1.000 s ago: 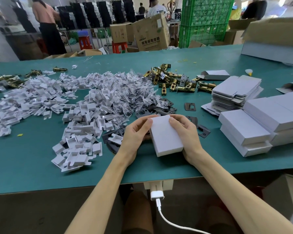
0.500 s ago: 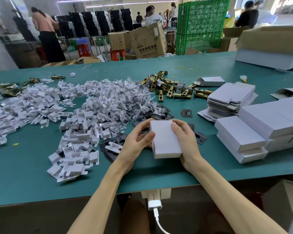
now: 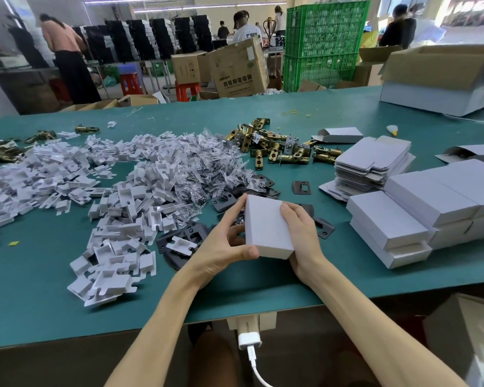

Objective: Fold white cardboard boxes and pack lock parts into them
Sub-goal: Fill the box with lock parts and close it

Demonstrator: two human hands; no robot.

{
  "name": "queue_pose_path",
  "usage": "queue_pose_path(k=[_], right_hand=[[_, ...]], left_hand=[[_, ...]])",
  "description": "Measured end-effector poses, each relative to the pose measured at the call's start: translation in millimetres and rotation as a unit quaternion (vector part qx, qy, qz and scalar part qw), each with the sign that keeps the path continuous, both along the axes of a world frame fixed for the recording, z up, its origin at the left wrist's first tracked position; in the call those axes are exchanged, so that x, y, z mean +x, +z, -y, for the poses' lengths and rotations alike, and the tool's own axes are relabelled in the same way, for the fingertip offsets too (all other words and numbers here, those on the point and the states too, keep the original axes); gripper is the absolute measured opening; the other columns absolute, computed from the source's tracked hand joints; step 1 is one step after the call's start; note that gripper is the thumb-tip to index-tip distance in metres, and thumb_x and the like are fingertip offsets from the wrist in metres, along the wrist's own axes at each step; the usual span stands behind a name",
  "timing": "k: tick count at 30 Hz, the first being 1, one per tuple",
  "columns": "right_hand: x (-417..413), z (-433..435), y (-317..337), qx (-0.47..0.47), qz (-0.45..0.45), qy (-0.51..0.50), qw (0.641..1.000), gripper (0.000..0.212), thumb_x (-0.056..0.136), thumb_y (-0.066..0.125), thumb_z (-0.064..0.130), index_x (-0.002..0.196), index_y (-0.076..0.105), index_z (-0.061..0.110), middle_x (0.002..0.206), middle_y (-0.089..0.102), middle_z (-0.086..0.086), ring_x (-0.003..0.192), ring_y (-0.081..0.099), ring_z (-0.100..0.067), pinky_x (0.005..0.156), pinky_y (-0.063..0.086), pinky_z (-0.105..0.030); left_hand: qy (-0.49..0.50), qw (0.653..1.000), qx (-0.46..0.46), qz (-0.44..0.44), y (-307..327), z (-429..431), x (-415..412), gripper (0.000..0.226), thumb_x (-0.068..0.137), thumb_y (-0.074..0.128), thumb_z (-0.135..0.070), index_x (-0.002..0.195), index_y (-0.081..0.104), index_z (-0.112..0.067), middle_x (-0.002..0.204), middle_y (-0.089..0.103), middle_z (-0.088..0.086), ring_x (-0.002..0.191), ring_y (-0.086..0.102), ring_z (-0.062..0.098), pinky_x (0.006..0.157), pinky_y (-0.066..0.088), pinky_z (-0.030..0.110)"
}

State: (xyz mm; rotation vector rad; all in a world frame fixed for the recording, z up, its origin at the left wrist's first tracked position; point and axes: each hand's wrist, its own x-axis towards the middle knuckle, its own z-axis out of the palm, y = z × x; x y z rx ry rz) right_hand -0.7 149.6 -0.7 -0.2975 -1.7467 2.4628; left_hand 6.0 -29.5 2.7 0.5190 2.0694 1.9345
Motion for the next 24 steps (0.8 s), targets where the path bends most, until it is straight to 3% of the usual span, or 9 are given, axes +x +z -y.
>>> queue_pose_path(k=[3,7,10,14,15,17,19,21,24], right_hand=[[-1,0,1,0.006,0.001,0.011,1.000,0.022,0.105,0.055,0.029,0.117,0.061,0.012,0.105,0.067,-0.007,0.085,0.066,-0.016,0.066,0.057,-0.029],[0,2,3,0.019,-0.008,0.056,0.998,0.024,0.105,0.053,0.030,0.112,0.067,0.011,0.096,0.069,-0.004,0.085,0.064,-0.017,0.069,0.052,-0.030],[1,3,6,0.039,-0.020,0.076,0.996,0.024,0.104,0.055,0.033,0.112,0.070,0.016,0.098,0.071,-0.001,0.089,0.064,-0.017,0.074,0.050,-0.031],[5,3,12,0.182,-0.060,0.119,0.974,0.026,0.100,0.060,0.046,0.121,0.061,0.031,0.122,0.065,0.011,0.103,0.062,0.006,0.080,0.046,-0.009],[7,3,16,0.216,-0.065,0.131,0.966,0.034,0.095,0.064,0.051,0.123,0.056,0.035,0.125,0.061,0.012,0.106,0.059,0.009,0.081,0.046,-0.007],[8,2,21,0.296,-0.062,0.132,0.944,0.057,0.086,0.073,0.056,0.131,0.050,0.030,0.129,0.051,0.006,0.117,0.052,-0.004,0.089,0.045,-0.016],[9,1,25,0.376,-0.065,0.128,0.915,0.073,0.080,0.080,0.055,0.134,0.044,0.022,0.124,0.042,0.002,0.114,0.046,-0.012,0.083,0.038,-0.016],[9,0,26,0.417,-0.057,0.128,0.898,0.089,0.076,0.084,0.055,0.139,0.037,0.013,0.122,0.037,-0.001,0.108,0.044,-0.013,0.077,0.036,-0.014],[9,2,25,0.428,-0.047,0.116,0.895,0.105,0.072,0.086,0.055,0.145,0.030,0.004,0.128,0.034,-0.005,0.110,0.044,-0.015,0.077,0.039,-0.016]], left_hand=[[0.030,0.999,-0.009,-0.018,-5,-2,-2,0.117,0.058,0.099,-0.038,0.156,0.036,-0.042,0.137,0.064,-0.019,0.122,0.066,0.020,0.098,0.055,0.034],[0.089,0.996,0.017,-0.019,-6,-2,-3,0.107,0.055,0.098,-0.040,0.149,0.045,-0.028,0.136,0.065,-0.014,0.116,0.068,0.019,0.086,0.057,0.030],[0.106,0.994,0.036,-0.016,-7,-2,-4,0.103,0.055,0.098,-0.036,0.144,0.049,-0.030,0.134,0.066,-0.012,0.117,0.068,0.022,0.084,0.059,0.034],[0.111,0.993,0.028,-0.018,-9,0,-5,0.110,0.053,0.101,-0.033,0.147,0.043,-0.038,0.132,0.069,0.005,0.113,0.071,0.028,0.088,0.060,0.038],[0.100,0.995,0.015,-0.016,-10,1,-6,0.115,0.053,0.102,-0.030,0.149,0.039,-0.041,0.128,0.071,0.004,0.110,0.072,0.028,0.090,0.060,0.039],[0.074,0.997,-0.008,-0.016,-10,0,-6,0.122,0.053,0.102,-0.024,0.152,0.034,-0.045,0.126,0.072,-0.006,0.101,0.073,0.027,0.089,0.059,0.037],[0.059,0.998,-0.019,-0.026,-9,-1,-6,0.125,0.052,0.102,-0.020,0.152,0.034,-0.048,0.136,0.064,-0.018,0.098,0.070,0.020,0.085,0.057,0.033],[0.045,0.998,-0.022,-0.032,-8,-2,-5,0.125,0.051,0.102,-0.018,0.152,0.034,-0.051,0.143,0.061,-0.011,0.095,0.069,0.017,0.084,0.056,0.031],[0.033,0.999,-0.019,-0.031,-7,-3,-4,0.126,0.054,0.100,-0.016,0.153,0.033,-0.054,0.130,0.070,0.001,0.102,0.068,0.039,0.094,0.059,0.043]])
